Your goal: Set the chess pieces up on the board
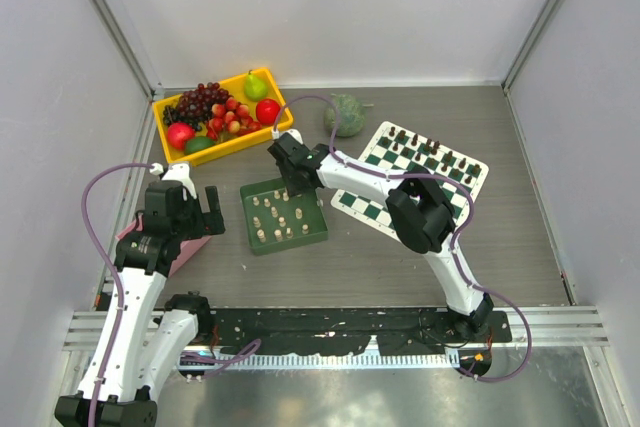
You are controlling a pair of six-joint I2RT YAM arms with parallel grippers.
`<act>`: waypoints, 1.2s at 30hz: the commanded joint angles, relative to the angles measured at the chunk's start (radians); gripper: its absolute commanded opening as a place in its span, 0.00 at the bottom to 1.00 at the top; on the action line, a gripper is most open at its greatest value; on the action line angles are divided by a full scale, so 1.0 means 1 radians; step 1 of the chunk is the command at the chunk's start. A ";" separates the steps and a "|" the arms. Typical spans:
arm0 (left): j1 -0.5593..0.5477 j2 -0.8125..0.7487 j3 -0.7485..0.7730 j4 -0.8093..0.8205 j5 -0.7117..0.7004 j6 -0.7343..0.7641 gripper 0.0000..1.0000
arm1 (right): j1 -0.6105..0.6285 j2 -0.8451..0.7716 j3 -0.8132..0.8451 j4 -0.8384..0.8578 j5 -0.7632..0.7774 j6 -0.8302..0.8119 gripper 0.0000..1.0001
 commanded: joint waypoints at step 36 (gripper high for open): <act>0.004 -0.001 0.024 0.011 -0.011 0.016 1.00 | -0.003 -0.114 -0.031 0.038 -0.014 0.006 0.34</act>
